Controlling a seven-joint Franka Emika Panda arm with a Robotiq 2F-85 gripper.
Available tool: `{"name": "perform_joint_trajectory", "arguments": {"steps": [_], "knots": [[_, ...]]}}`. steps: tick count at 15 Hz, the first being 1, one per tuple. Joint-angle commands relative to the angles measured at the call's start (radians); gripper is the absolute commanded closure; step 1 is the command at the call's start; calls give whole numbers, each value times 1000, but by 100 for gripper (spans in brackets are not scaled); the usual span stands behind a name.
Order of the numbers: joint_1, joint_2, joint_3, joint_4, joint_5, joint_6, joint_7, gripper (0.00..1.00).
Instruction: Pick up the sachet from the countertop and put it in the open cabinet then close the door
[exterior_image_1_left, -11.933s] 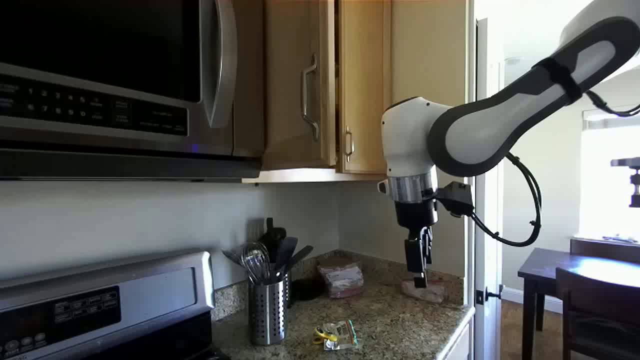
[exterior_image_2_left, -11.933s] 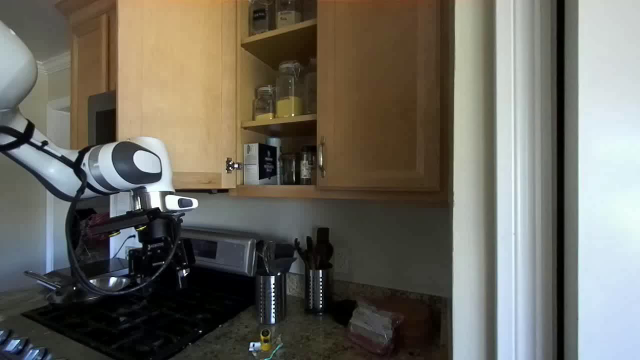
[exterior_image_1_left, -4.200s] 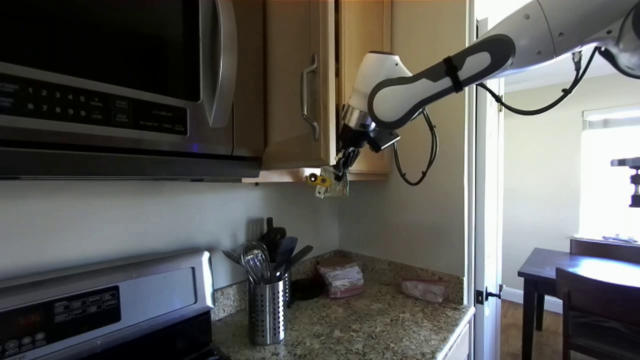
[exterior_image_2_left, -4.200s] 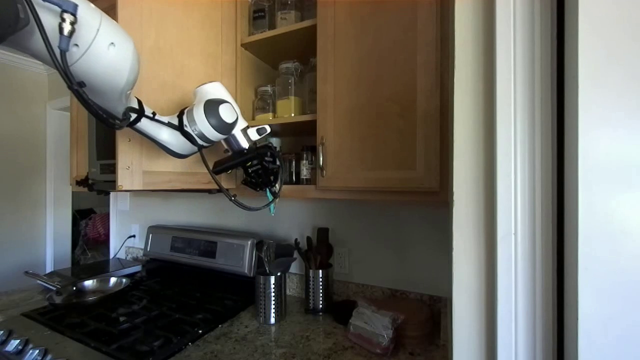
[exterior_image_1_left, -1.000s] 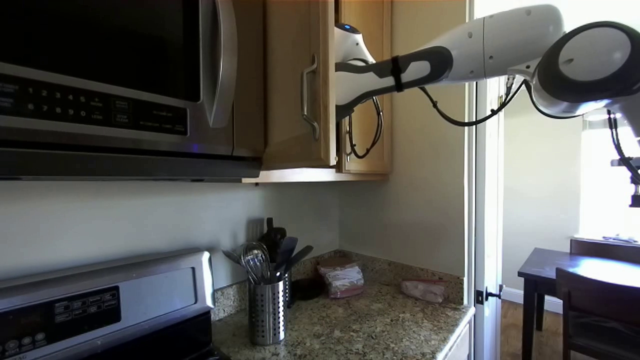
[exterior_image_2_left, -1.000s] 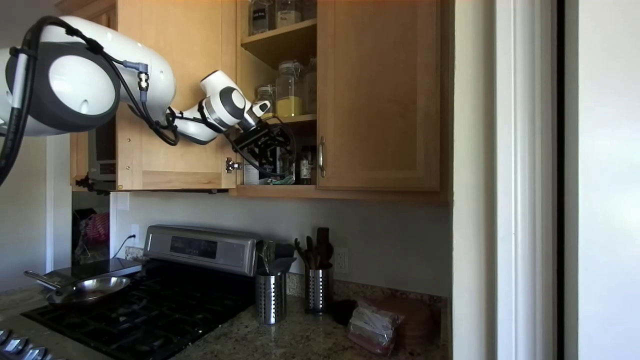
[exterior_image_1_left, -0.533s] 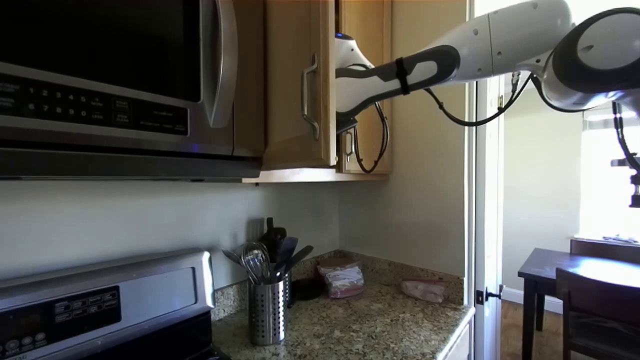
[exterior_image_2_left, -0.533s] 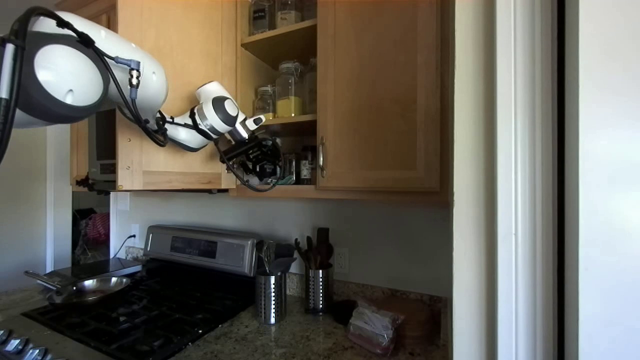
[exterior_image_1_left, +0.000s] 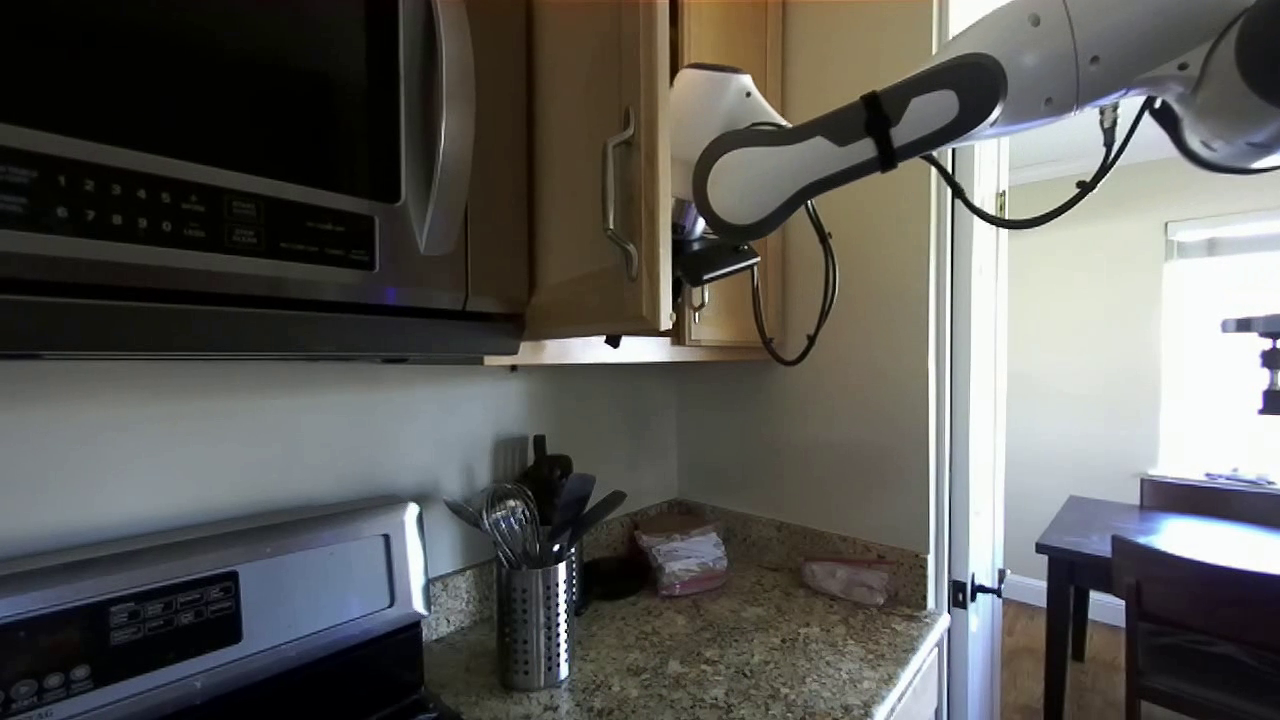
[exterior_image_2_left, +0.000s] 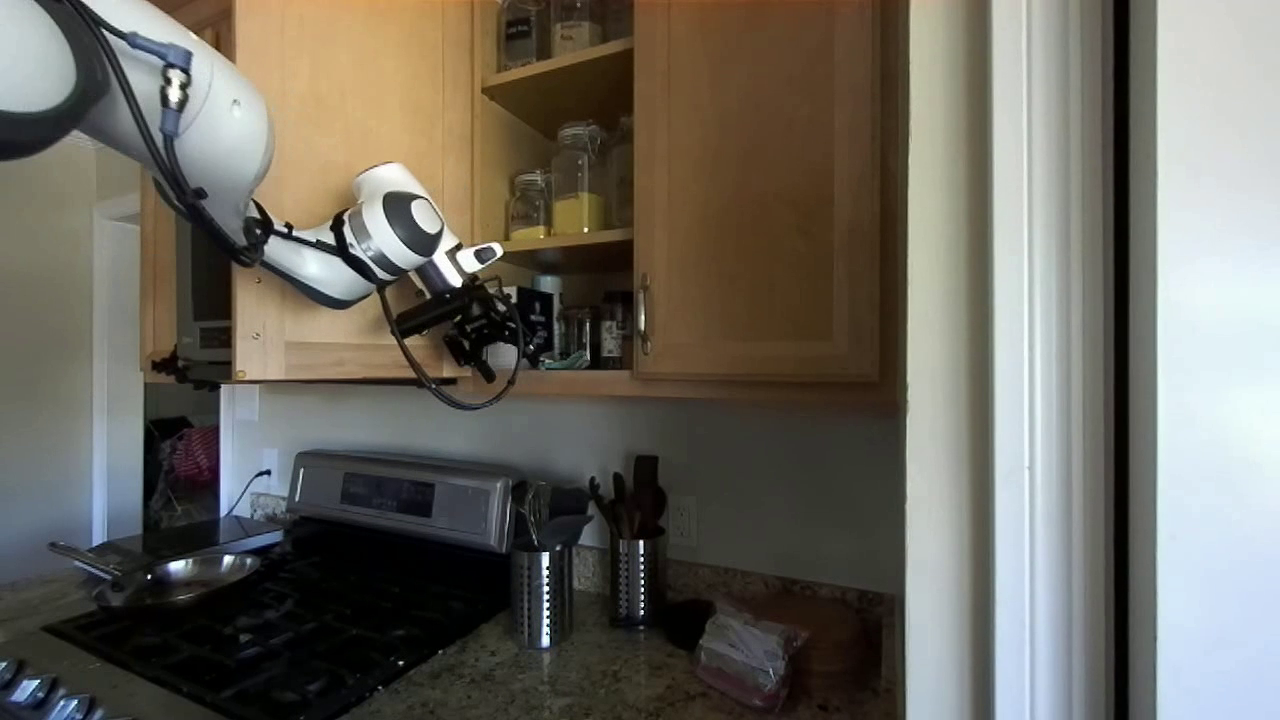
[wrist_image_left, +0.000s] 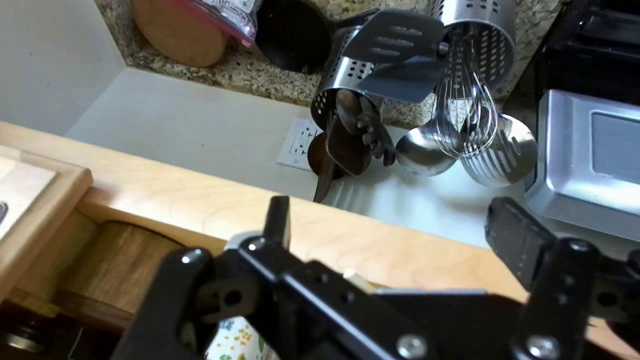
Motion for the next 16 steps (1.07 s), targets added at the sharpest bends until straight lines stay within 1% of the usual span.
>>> {"name": "perform_joint_trajectory", "arguments": {"steps": [1,5,9,11,12,14,16], "knots": [[-22,-132,9,-193,51,36,34,0],[-28,-150,16,-297,187,21,-24,0],[-25,-123,21,-373,317,-6,-95,0],[-20,-88,30,-397,292,-38,-68,0],[-23,-90,29,-360,289,-21,-66,0],[-21,-74,34,-385,289,-22,-65,0],[-20,-67,35,-386,289,-22,-65,0]]}}
